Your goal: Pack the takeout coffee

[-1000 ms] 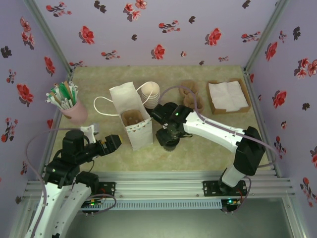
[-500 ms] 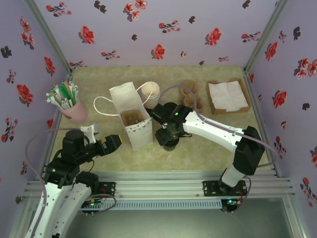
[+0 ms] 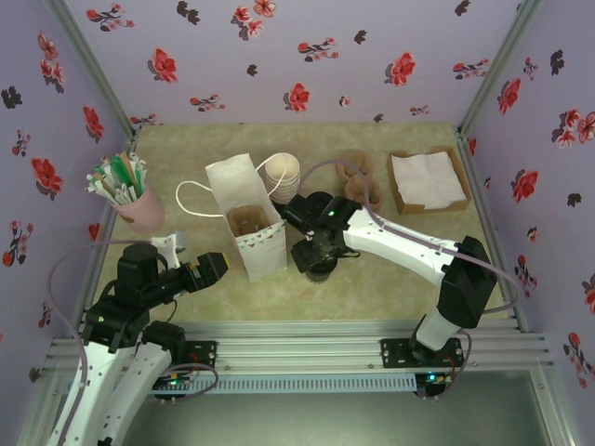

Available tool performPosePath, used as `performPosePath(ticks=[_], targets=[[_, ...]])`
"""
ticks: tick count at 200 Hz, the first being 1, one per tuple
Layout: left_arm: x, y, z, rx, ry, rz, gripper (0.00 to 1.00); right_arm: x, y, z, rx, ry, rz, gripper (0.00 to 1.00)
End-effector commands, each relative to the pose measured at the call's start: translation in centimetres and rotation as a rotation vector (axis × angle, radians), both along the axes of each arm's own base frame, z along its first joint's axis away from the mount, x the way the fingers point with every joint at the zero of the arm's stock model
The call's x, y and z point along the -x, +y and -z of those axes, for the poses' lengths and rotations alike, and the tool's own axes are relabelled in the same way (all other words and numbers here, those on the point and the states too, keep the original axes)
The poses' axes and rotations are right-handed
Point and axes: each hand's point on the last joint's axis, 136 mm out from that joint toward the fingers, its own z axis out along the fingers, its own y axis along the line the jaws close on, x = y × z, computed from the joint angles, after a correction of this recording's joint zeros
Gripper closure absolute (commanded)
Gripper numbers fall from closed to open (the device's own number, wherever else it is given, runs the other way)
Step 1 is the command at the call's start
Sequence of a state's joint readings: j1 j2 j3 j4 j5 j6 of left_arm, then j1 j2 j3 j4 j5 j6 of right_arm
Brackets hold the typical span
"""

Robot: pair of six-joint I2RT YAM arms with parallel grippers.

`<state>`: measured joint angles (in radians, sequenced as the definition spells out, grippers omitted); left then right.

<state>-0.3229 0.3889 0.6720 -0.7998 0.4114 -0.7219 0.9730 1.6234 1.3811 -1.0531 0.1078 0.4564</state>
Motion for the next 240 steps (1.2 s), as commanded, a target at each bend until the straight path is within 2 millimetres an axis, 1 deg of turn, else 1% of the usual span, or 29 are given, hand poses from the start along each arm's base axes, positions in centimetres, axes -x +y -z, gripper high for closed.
performPosePath(ticks=[1, 73, 97, 127, 172, 240], targets=[[0.0, -0.3, -0.1, -0.007, -0.025, 0.032, 0.01, 0.0, -0.2, -0.5, -0.001, -0.001, 0.027, 0.17], [0.0, -0.3, -0.1, -0.008, -0.025, 0.033, 0.01, -0.2, -0.4, -1.6, -0.026, -0.032, 0.044, 0.16], [0.0, -0.3, -0.1, -0.007, -0.025, 0.033, 0.01, -0.3, -0.4, -1.7, -0.029, -0.038, 0.048, 0.14], [0.0, -0.3, -0.1, -0.007, -0.026, 0.033, 0.01, -0.2, -0.3, -1.2, -0.025, -0.026, 0.047, 0.14], [0.0, -0.4, -0.2, -0.007, -0.025, 0.034, 0.01, -0.3, -0.1, -0.1, -0.010, -0.012, 0.049, 0.20], [0.0, -0.3, -0.2, -0.007, -0.028, 0.034, 0.01, -0.5, -0.1, 1.0, 0.017, -0.004, 0.051, 0.20]])
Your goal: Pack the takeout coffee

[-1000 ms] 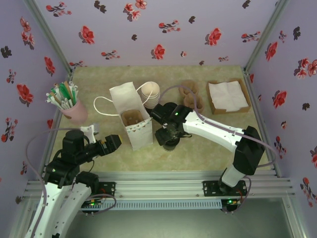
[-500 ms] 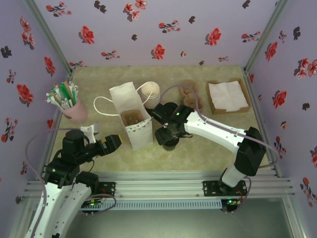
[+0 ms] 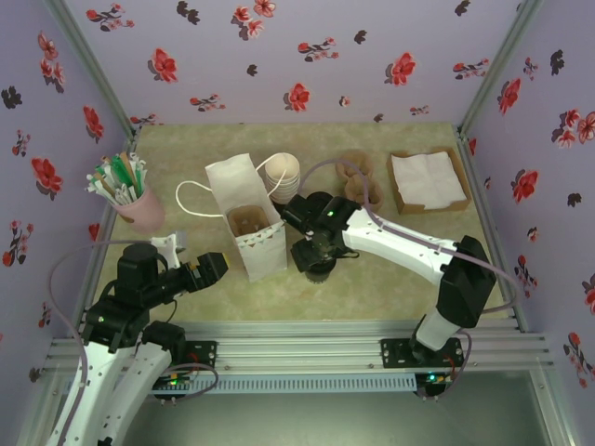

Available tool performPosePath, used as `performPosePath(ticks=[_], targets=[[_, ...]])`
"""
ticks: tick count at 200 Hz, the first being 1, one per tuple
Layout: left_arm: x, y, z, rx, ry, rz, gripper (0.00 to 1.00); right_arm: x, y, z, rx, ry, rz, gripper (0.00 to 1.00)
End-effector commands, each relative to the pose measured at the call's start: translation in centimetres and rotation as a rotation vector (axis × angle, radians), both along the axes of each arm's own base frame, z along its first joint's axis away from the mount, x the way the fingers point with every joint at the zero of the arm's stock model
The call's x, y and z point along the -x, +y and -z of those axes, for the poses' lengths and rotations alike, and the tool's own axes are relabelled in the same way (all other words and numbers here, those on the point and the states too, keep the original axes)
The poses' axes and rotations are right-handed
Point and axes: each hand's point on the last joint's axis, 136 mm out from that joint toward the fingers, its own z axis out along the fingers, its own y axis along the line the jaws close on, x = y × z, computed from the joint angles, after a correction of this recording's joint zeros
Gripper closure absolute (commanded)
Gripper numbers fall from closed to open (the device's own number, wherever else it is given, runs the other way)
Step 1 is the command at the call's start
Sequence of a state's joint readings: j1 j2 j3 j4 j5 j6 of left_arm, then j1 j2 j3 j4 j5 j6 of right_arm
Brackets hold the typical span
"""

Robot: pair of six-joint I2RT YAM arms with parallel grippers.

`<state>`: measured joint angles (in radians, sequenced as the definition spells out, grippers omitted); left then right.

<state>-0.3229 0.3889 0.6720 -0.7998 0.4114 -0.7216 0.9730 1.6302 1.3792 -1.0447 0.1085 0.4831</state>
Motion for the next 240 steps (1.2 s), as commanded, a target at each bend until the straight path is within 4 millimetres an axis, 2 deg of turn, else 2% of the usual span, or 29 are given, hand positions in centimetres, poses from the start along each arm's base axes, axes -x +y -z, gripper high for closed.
performPosePath(ticks=[1, 49, 89, 149, 198, 240], targets=[[0.03, -0.36, -0.21, -0.007, -0.027, 0.034, 0.01, -0.38, -0.24, 0.74, 0.022, -0.006, 0.025, 0.20], [0.01, -0.37, -0.18, -0.007, -0.028, 0.035, 0.01, -0.44, -0.17, 0.63, 0.022, -0.007, 0.022, 0.22], [0.04, -0.36, -0.13, -0.007, -0.025, 0.035, 0.01, -0.60, -0.60, 0.90, 0.044, -0.013, 0.032, 0.19], [0.04, -0.37, -0.21, -0.006, -0.030, 0.036, 0.01, -0.65, -0.65, 0.77, 0.040, -0.016, 0.037, 0.23], [0.04, -0.37, -0.18, -0.007, -0.028, 0.036, 0.01, -0.65, -0.62, 1.19, 0.042, -0.009, 0.040, 0.20], [0.04, -0.37, -0.17, -0.006, -0.028, 0.035, 0.01, -0.60, -0.47, 1.12, 0.033, -0.007, 0.040, 0.25]])
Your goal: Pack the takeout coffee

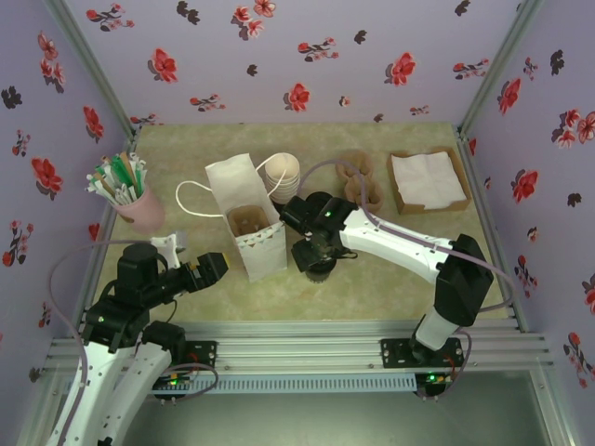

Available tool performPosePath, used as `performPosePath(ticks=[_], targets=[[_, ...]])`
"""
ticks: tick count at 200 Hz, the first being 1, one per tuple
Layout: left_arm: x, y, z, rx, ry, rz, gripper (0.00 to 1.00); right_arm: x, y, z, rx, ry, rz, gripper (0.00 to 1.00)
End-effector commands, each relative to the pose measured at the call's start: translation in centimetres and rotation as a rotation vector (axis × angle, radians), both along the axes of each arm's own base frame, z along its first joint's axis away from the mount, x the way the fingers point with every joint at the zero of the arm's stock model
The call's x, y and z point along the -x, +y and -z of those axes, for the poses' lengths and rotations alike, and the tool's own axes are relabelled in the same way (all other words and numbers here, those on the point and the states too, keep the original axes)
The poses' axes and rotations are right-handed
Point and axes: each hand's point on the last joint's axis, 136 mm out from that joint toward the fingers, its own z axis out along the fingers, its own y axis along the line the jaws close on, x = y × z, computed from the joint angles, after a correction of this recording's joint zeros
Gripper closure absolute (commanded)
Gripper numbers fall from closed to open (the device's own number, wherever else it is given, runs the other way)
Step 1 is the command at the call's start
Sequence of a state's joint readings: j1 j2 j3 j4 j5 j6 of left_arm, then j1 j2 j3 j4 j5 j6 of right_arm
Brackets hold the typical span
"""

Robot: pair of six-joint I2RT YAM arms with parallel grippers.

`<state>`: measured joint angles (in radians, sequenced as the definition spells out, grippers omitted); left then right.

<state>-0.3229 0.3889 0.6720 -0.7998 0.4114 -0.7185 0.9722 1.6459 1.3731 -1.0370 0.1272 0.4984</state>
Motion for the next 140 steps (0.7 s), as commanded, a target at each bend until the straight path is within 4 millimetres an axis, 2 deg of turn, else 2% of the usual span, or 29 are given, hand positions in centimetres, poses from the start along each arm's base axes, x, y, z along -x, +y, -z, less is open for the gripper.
performPosePath(ticks=[1, 58, 82, 115, 130, 140], targets=[[0.0, -0.4, -0.2, -0.003, -0.026, 0.033, 0.01, -0.3, -0.3, 0.5, 0.014, -0.002, 0.020, 0.25], [-0.1, -0.1, -0.2, -0.011, -0.027, 0.016, 0.01, -0.1, -0.9, -0.8, 0.008, -0.017, 0.021, 0.30], [-0.4, 0.8, 0.0, -0.036, -0.030, -0.039, 0.01, 0.4, -1.3, -1.8, -0.005, -0.026, 0.020, 0.30], [-1.2, 2.7, 1.1, -0.086, 0.001, -0.163, 0.01, 1.2, -2.3, -3.6, -0.025, -0.051, 0.017, 0.30], [-1.8, 3.3, 1.8, -0.101, 0.017, -0.213, 0.04, 1.6, -3.0, -4.4, -0.031, -0.061, 0.020, 0.30], [-2.3, 3.5, 2.3, -0.107, 0.022, -0.234, 0.10, 1.8, -3.4, -4.9, -0.034, -0.069, 0.022, 0.30]])
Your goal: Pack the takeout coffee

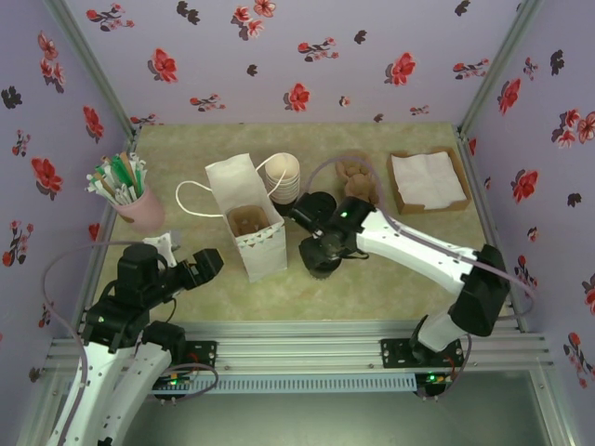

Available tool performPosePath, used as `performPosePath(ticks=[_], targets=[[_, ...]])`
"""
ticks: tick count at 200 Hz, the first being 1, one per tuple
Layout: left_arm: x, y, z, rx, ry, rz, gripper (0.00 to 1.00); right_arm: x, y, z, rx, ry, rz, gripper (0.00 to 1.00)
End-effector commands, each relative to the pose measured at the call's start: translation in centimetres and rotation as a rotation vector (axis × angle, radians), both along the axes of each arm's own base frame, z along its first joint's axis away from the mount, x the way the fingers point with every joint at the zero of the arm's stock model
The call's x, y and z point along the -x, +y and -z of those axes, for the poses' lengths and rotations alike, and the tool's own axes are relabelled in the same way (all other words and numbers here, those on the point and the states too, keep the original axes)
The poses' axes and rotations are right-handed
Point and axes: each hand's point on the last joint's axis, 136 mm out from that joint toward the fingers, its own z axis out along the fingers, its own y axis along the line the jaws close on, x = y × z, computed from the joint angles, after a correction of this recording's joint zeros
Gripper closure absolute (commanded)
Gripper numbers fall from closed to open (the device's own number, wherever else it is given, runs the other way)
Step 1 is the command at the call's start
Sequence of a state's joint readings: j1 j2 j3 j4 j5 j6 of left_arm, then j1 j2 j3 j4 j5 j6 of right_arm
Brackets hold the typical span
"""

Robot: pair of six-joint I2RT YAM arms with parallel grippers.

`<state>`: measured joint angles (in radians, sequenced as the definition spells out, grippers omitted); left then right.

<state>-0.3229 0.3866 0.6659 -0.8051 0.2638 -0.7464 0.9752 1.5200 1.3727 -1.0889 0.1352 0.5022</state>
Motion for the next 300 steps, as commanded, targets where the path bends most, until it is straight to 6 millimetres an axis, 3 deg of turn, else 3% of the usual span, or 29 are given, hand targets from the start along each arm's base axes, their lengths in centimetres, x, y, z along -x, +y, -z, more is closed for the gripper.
performPosePath(ticks=[1, 24, 59, 111, 220, 238, 261, 300], targets=[[-1.0, 1.4, 1.5, -0.040, 0.025, -0.101, 0.11, 0.9, -2.1, -1.4, 0.023, -0.021, 0.022, 0.30], [-2.6, 1.3, 2.6, -0.051, 0.043, -0.128, 0.25, 1.5, -3.1, -2.7, 0.008, -0.038, 0.025, 0.30], [-4.7, -1.1, 4.6, 0.011, 0.089, -0.066, 0.42, 2.2, -4.3, -5.3, -0.026, -0.068, 0.023, 0.31], [-6.1, -4.3, 5.7, 0.105, 0.078, 0.024, 0.49, 2.5, -5.1, -7.5, -0.055, -0.104, 0.012, 0.30], [-5.5, -11.5, 7.5, 0.123, 0.108, 0.172, 0.46, 2.2, -5.7, -6.8, -0.034, -0.124, 0.035, 0.30], [-4.9, -11.0, 7.4, 0.108, 0.109, 0.169, 0.45, 2.2, -5.8, -6.9, -0.033, -0.128, 0.040, 0.30], [-3.7, -8.0, 6.6, 0.019, 0.104, 0.104, 0.45, 2.3, -6.1, -7.2, -0.042, -0.132, 0.052, 0.30], [-1.3, -2.4, 1.9, -0.115, 0.023, 0.007, 0.42, 2.6, -6.4, -8.0, -0.074, -0.144, 0.070, 0.30]])
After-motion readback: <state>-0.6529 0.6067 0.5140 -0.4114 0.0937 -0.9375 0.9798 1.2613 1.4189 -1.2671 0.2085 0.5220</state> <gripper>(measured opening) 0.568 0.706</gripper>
